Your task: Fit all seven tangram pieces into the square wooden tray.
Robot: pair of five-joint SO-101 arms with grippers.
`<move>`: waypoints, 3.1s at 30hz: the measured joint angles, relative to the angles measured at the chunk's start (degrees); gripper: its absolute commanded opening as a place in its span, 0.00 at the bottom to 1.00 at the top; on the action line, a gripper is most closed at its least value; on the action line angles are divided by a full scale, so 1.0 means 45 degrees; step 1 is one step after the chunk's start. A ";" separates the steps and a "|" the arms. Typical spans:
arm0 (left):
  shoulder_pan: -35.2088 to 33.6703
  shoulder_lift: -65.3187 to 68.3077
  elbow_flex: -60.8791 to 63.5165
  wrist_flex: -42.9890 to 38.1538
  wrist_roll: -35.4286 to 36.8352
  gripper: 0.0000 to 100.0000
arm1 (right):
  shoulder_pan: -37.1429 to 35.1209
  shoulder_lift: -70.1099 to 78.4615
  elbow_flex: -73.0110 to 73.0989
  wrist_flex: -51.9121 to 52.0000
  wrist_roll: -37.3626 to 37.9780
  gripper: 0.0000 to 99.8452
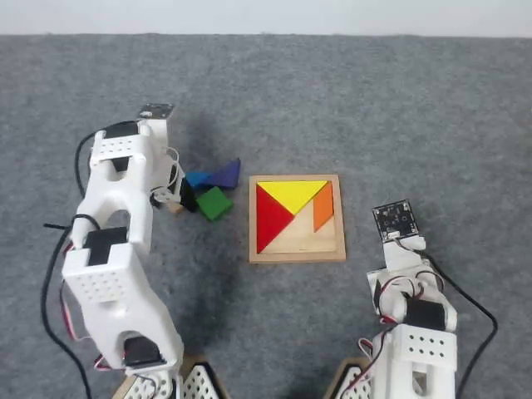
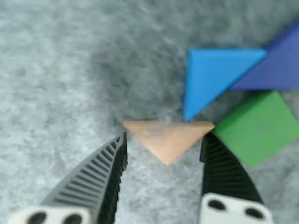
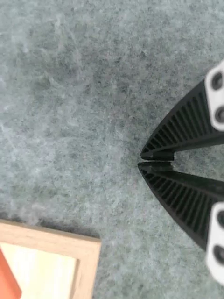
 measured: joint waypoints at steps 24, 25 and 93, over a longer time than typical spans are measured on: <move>-0.1192 -0.1035 -0.0078 0.0410 0.1328 0.25 | 0.0000 0.0000 0.0000 0.0000 0.0000 0.01; -0.1192 -0.1211 -0.0078 0.0469 0.1563 0.25 | 0.0000 0.0000 0.0000 0.0000 0.0000 0.01; -0.0742 0.0801 -0.1875 0.0899 0.4103 0.17 | 0.0000 0.0000 0.0000 0.0000 0.0000 0.01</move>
